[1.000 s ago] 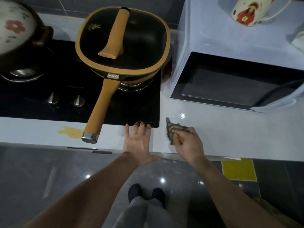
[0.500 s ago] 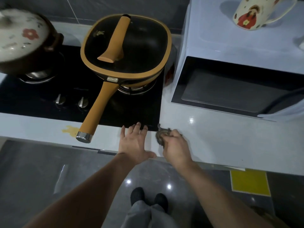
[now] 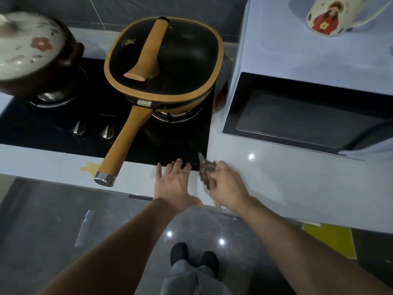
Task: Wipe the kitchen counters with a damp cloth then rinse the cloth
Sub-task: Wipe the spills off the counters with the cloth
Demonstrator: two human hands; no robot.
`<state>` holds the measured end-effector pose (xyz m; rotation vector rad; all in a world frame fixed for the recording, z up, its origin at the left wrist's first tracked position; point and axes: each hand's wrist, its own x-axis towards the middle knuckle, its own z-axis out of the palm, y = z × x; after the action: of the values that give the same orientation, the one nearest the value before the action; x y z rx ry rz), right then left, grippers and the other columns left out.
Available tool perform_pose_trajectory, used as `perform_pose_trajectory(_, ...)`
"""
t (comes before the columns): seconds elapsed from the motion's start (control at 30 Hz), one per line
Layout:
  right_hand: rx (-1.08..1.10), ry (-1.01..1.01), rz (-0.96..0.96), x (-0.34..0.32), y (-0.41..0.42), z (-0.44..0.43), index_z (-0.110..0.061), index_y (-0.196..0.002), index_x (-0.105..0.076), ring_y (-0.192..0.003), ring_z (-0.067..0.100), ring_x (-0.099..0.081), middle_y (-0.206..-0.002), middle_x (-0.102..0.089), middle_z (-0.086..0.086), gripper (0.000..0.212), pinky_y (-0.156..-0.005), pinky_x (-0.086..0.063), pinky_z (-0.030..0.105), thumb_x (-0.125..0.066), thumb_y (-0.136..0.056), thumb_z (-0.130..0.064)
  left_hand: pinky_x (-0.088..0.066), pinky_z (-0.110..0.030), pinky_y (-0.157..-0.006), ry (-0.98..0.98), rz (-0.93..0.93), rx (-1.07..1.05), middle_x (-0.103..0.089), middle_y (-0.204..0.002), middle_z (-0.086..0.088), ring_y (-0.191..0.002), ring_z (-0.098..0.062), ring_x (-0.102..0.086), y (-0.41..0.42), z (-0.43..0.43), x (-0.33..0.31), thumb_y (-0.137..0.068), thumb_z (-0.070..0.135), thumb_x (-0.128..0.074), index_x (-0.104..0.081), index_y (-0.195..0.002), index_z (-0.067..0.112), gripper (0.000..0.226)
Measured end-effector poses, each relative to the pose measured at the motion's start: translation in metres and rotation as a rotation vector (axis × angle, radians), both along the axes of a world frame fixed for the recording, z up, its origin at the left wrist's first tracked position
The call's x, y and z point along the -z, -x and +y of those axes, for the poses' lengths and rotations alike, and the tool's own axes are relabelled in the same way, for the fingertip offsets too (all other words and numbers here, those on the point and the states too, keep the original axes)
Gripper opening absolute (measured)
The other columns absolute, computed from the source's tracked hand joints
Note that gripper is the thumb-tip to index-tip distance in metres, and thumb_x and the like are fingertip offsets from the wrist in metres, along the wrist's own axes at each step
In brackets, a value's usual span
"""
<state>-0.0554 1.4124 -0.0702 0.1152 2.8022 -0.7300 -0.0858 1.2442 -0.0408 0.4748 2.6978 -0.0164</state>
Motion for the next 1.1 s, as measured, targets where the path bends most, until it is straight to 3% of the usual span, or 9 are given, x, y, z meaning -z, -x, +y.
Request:
perform_pose_trajectory(0.1,-0.042,0.034,-0.032,-0.011,-0.032,0.015,-0.019,-0.093,-0.075,-0.081,0.02,-0.063,-0.102,-0.054,0.0,0.018,-0.078,-0.054,0.029,-0.058,-0.087,-0.021,0.0,-0.051,-0.122,-0.007,-0.02,-0.004,-0.01,-0.164,-0.004,-0.151,-0.024,-0.009,-0.001,0.0,-0.002,-0.07,0.07,-0.07,-0.015,-0.156,0.025,0.111)
perform_pose_trajectory(0.27,0.348,-0.077,0.052,-0.016,0.044,0.027,-0.012,-0.094,-0.07,-0.047,0.017,-0.053,-0.101,-0.045,0.001,0.018,-0.049,-0.047,0.016,-0.052,-0.09,-0.014,0.001,-0.052,-0.122,0.007,-0.041,-0.017,-0.006,-0.165,-0.004,-0.152,-0.023,-0.004,-0.001,0.0,0.001,-0.069,0.074,-0.068,-0.01,-0.157,0.025,0.116)
perform_pose_trajectory(0.37,0.174,-0.06,0.067,-0.012,0.051,0.002,-0.01,-0.096,-0.067,-0.074,0.03,-0.062,-0.106,-0.049,0.007,0.014,-0.06,-0.052,0.027,-0.058,-0.085,-0.013,0.001,-0.051,-0.122,0.018,-0.048,-0.02,-0.005,-0.165,-0.005,-0.152,-0.023,-0.003,-0.001,0.002,0.001,-0.068,0.074,-0.069,-0.009,-0.157,0.024,0.118)
perform_pose_trajectory(0.47,-0.07,-0.052,0.039,-0.008,0.009,0.004,-0.018,-0.11,-0.068,-0.089,0.028,-0.057,-0.104,-0.049,0.004,0.027,-0.074,-0.049,0.03,-0.059,-0.085,-0.018,0.0,-0.051,-0.122,0.008,-0.049,-0.025,-0.006,-0.165,-0.004,-0.152,-0.024,-0.004,-0.001,0.002,-0.001,-0.069,0.071,-0.071,-0.01,-0.156,0.024,0.117)
perform_pose_trajectory(0.53,-0.014,-0.048,0.065,-0.006,0.0,0.018,-0.025,-0.111,-0.069,-0.091,0.026,-0.057,-0.103,-0.051,0.003,0.031,-0.079,-0.05,0.03,-0.058,-0.084,-0.014,-0.002,-0.052,-0.122,0.001,-0.05,-0.022,-0.006,-0.165,-0.004,-0.151,-0.024,-0.006,0.0,0.002,-0.001,-0.069,0.071,-0.071,-0.01,-0.156,0.024,0.117)
perform_pose_trajectory(0.7,0.305,-0.165,0.16,0.01,0.073,0.007,-0.013,-0.112,-0.063,-0.094,0.035,-0.057,-0.108,-0.051,0.01,0.034,-0.077,-0.051,0.037,-0.051,-0.082,-0.003,-0.004,-0.054,-0.122,0.023,-0.042,-0.01,-0.008,-0.164,-0.005,-0.151,-0.026,-0.009,0.001,0.003,0.001,-0.067,0.072,-0.071,-0.012,-0.156,0.023,0.117)
perform_pose_trajectory(0.83,0.127,-0.154,0.141,0.011,0.065,-0.002,-0.01,-0.117,-0.06,-0.099,0.035,-0.054,-0.114,-0.05,0.011,0.036,-0.077,-0.049,0.037,-0.051,-0.083,-0.008,-0.005,-0.054,-0.122,0.017,-0.042,-0.014,-0.009,-0.164,-0.005,-0.15,-0.026,-0.01,0.001,0.003,0.003,-0.066,0.071,-0.073,-0.013,-0.156,0.023,0.118)
perform_pose_trajectory(0.97,-0.104,-0.017,0.163,0.011,-0.006,0.02,-0.016,-0.106,-0.068,-0.093,0.029,-0.057,-0.095,-0.05,0.004,0.031,-0.075,-0.053,0.037,-0.055,-0.079,-0.012,-0.005,-0.054,-0.122,-0.005,-0.039,-0.004,-0.01,-0.164,-0.006,-0.15,-0.026,-0.01,0.002,0.0,0.003,-0.066,0.071,-0.073,-0.014,-0.156,0.024,0.117)
perform_pose_trajectory(1.1,0.266,-0.102,0.178,0.018,0.041,0.048,-0.016,-0.1,-0.067,-0.085,0.032,-0.058,-0.097,-0.05,0.006,0.023,-0.074,-0.054,0.039,-0.053,-0.083,-0.007,-0.003,-0.054,-0.122,0.011,-0.054,-0.004,-0.008,-0.164,-0.006,-0.15,-0.027,-0.009,0.002,0.0,0.002,-0.067,0.071,-0.073,-0.012,-0.156,0.023,0.118)
